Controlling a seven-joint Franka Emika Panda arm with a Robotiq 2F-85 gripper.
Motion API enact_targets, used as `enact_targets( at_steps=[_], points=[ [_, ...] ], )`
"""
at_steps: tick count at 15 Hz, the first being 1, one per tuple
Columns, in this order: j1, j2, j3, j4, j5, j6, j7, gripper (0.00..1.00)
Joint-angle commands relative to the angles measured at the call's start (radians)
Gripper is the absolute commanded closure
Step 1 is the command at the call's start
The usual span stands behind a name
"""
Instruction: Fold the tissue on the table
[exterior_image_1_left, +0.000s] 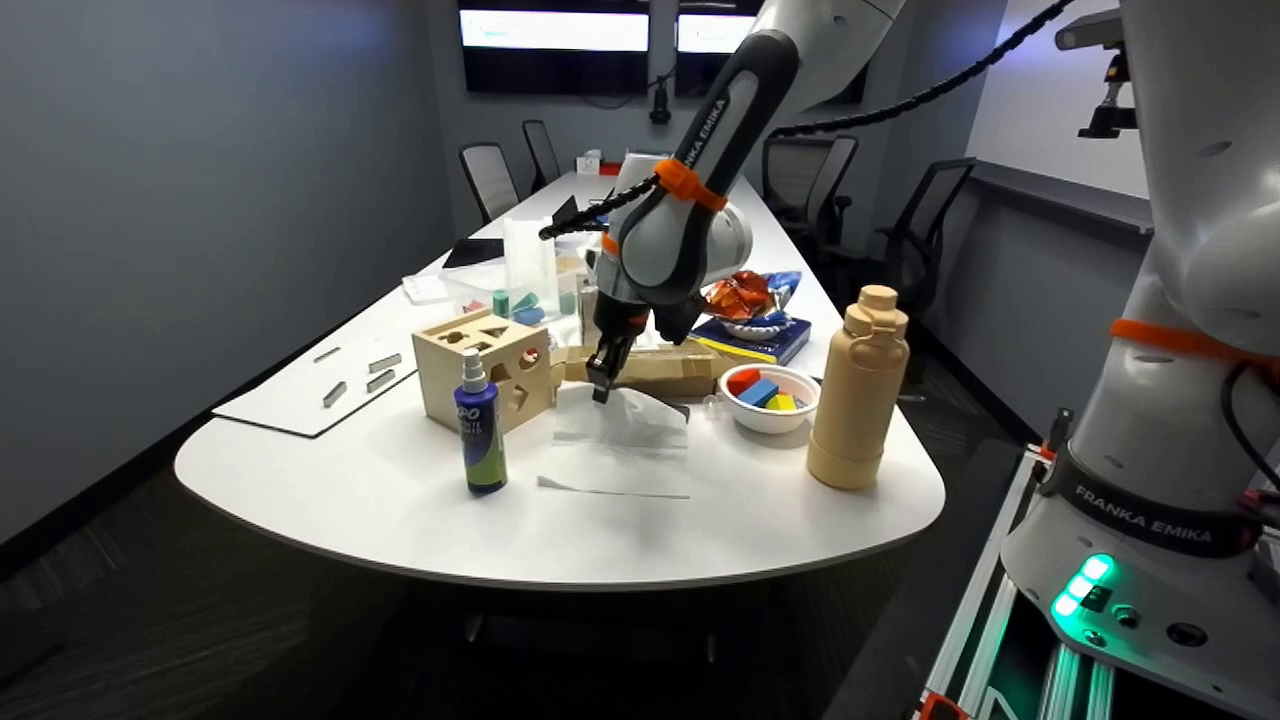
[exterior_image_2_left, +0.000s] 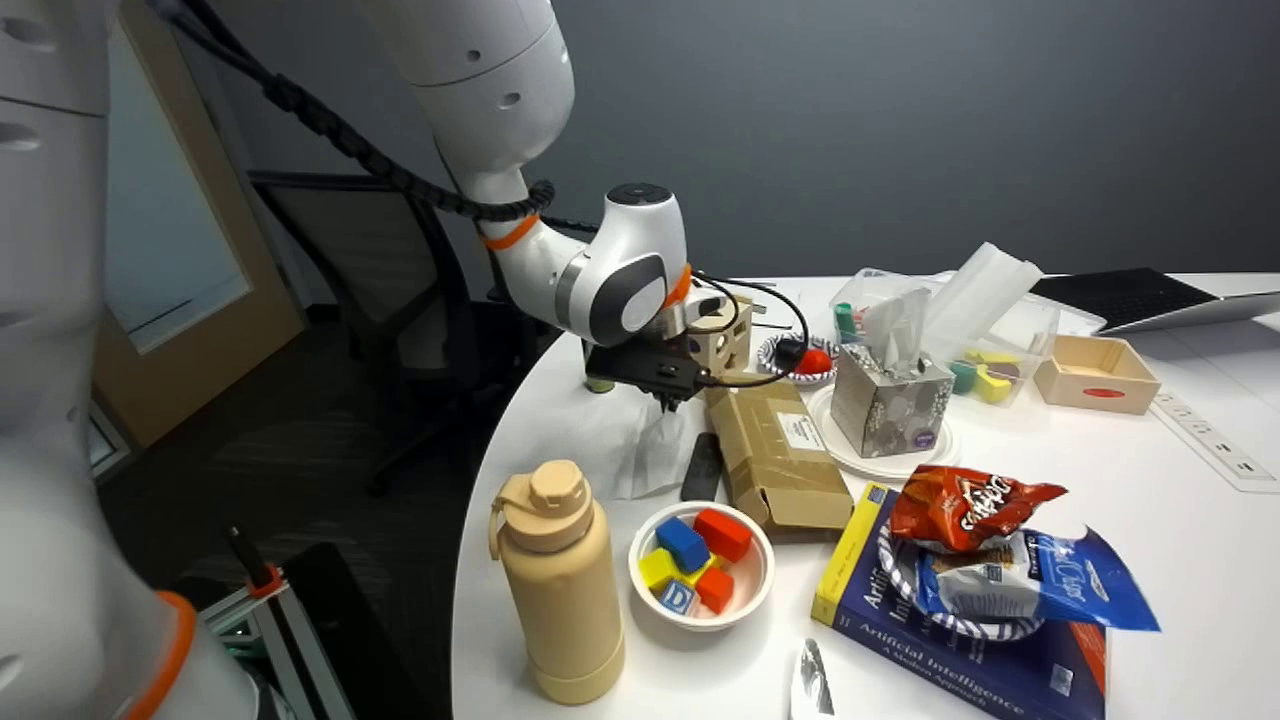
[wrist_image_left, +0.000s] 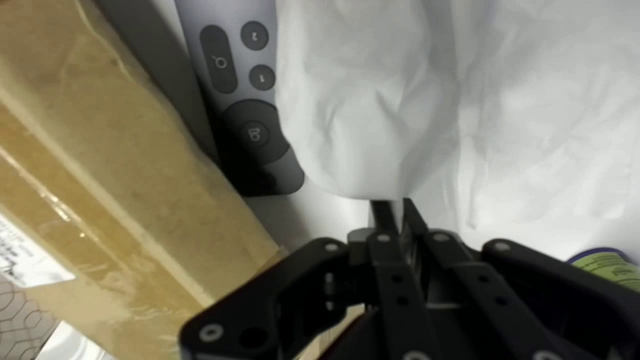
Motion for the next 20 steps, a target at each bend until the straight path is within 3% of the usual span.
enact_targets(
  at_steps=[1, 4, 16, 20],
  points=[
    [0.167, -0.058, -0.175, -0.049, -0.173, 0.045, 0.188, 0.98],
    [0.251, -0.073, -0.25, -0.045, -0.261, 0.005, 0.293, 0.98],
    [0.215, -0.165, -0.083, -0.088, -0.223, -0.202, 0.322, 0.98],
    [0.221, -0.174, -0.065, -0.096, -0.244, -0.245, 0.36, 0.98]
  ],
)
